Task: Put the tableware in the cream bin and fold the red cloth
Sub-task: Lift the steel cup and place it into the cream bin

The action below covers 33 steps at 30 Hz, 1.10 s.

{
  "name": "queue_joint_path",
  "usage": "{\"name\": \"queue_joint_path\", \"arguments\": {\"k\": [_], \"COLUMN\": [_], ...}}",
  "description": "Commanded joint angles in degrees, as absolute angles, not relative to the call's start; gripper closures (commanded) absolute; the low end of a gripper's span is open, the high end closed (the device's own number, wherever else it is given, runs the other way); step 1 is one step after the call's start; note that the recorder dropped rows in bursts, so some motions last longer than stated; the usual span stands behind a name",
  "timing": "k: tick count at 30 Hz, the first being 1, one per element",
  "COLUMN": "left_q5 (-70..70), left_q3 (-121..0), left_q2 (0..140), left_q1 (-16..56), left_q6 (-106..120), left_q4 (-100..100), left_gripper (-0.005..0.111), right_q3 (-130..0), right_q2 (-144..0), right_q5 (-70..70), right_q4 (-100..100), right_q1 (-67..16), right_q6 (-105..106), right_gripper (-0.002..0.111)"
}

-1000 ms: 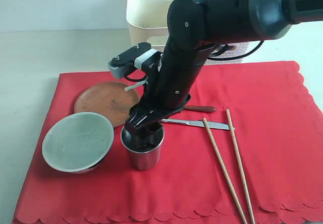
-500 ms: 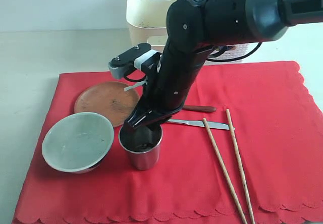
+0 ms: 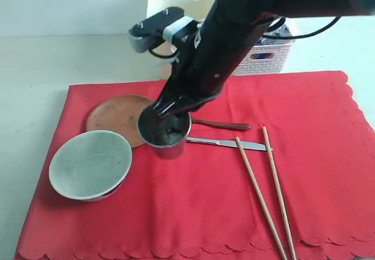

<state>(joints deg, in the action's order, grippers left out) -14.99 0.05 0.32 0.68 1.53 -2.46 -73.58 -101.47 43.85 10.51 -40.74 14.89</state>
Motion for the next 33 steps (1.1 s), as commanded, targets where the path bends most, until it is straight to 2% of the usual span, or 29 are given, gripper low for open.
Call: {"name": "queue_joint_path", "arguments": {"k": [1,7,14,21,33], "left_q5": [-14.9,-14.9,-14.9,-14.9,-14.9], "left_q3": [0.0,0.0,0.0,0.0,0.0], "left_q2": [0.0,0.0,0.0,0.0,0.0], "left_q1": [0.6,0.6,0.6,0.6,0.6], "left_q6": [1.3,1.3,1.3,1.3,1.3], "left_q4": [-2.1,-2.1,-2.1,-2.1,-2.1], "left_gripper": [0.104,0.104,0.104,0.104,0.104], "right_q3": [-73.7,-75.8,-76.1,-76.1,-76.1], "right_q2": [-97.7,-96.9,-96.9,-98.9,-110.7], "right_q5": [39.7,34.4,20.7,8.1,-13.3], "right_q4": [8.6,8.9,9.0,9.0,12.8], "right_q1": [-37.6,-32.7,-29.4,-28.9,-28.4], "right_q6": [14.9,14.8,12.4,12.3,12.4], "right_gripper": [0.108,0.108,0.108,0.108,0.108]}}
